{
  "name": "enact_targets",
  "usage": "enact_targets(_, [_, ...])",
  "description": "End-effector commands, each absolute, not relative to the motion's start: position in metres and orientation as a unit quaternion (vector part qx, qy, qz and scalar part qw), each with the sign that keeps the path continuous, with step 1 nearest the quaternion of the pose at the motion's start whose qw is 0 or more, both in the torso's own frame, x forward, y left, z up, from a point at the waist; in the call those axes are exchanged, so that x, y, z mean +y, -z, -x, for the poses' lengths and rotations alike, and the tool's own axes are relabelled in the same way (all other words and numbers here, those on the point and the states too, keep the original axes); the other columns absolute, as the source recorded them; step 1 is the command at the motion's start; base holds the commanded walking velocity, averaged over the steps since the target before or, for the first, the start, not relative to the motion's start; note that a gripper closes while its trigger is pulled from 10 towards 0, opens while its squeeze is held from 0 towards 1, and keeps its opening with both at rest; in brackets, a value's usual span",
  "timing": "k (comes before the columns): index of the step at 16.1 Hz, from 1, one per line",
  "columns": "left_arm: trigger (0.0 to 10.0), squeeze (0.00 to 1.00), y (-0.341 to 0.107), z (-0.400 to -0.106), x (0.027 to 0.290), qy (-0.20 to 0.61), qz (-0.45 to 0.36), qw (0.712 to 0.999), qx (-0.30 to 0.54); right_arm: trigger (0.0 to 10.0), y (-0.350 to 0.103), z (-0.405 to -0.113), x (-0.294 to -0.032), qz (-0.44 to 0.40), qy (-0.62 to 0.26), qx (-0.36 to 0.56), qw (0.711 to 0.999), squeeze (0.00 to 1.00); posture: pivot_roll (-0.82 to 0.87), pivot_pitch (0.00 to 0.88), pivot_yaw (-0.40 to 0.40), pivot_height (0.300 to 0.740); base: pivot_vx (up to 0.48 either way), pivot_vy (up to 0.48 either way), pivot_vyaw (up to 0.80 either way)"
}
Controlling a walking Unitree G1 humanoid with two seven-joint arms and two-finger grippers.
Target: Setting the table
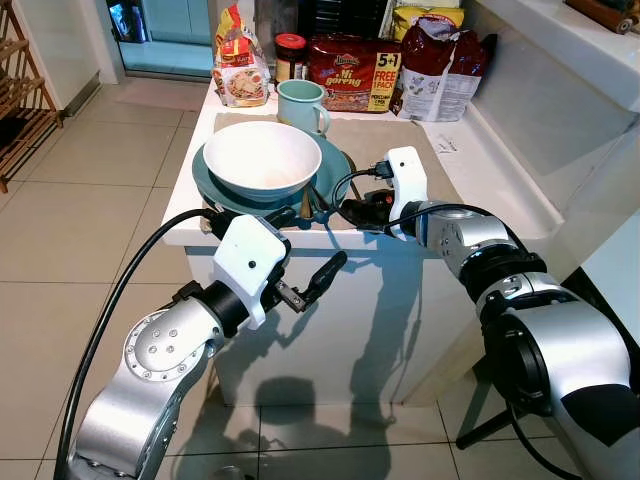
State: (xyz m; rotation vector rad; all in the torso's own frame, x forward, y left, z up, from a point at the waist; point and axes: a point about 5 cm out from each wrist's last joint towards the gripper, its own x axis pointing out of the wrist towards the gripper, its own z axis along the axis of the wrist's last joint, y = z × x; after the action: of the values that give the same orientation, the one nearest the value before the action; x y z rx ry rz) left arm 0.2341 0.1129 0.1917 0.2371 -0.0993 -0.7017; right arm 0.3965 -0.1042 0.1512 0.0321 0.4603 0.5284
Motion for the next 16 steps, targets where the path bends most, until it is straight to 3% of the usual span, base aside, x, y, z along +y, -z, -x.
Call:
enact_targets(1, [10.0, 0.0, -0.1947, -0.2325, 0.1081, 0.359, -0.118, 0.924, -0.055, 0.0, -0.1519, -0.3974, -0.1096, -0.017, -0.246, 0.238, 0.939, 0.0, 0.06, 0.0, -0.104, 0.74, 0.0, 0.0, 0.0])
enact_targets(16, [10.0, 0.0, -0.1932, -0.2344, 0.1054, 0.37, -0.123, 0.919, -0.054, 0.0, -0.1516, -0.3976, -0.113, -0.009, -0.237, 0.246, 0.94, 0.0, 0.06, 0.0, -0.102, 0.74, 0.0, 0.0, 0.0])
